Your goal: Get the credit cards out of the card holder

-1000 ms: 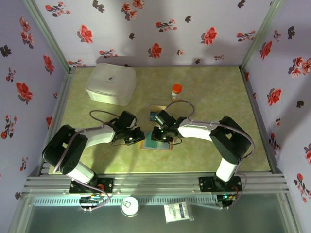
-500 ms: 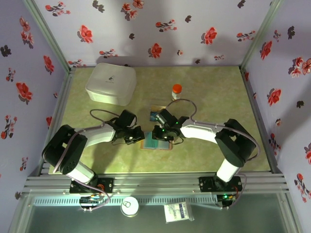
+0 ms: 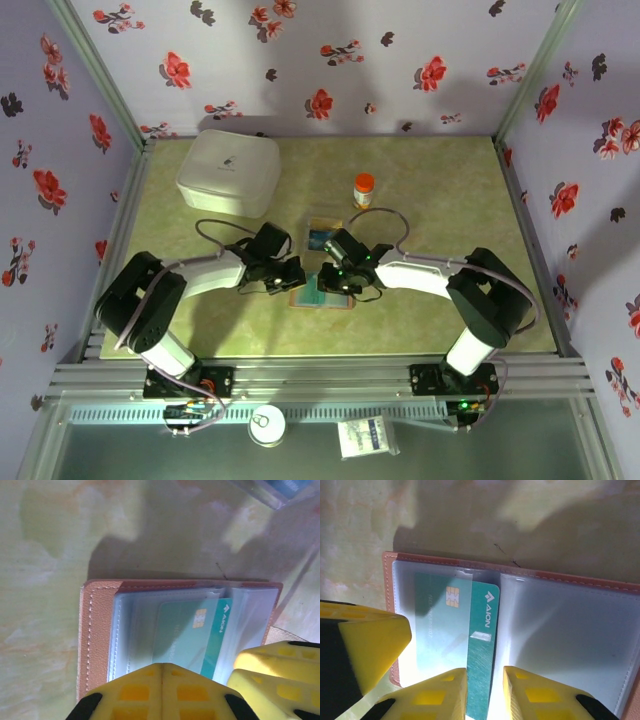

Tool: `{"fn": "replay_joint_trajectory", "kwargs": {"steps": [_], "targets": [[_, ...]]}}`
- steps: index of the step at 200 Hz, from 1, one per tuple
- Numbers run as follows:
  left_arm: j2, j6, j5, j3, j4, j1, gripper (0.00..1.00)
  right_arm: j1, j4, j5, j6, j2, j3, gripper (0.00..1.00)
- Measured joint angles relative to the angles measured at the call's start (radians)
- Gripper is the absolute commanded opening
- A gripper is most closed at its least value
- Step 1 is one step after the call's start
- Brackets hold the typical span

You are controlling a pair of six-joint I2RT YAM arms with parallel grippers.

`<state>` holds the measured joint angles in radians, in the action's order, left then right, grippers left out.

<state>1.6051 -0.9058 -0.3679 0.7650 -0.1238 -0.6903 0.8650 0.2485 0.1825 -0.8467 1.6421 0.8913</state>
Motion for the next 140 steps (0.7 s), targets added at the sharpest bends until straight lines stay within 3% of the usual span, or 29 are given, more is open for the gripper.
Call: {"fn": "replay_joint_trajectory", "kwargs": {"steps": [140], "targets": [[0.016, 0.0, -0.003, 0.0, 0.01, -0.001, 0.02, -0.023, -0.084, 0.024, -0.019, 0.0, -0.04, 0.26]]}}
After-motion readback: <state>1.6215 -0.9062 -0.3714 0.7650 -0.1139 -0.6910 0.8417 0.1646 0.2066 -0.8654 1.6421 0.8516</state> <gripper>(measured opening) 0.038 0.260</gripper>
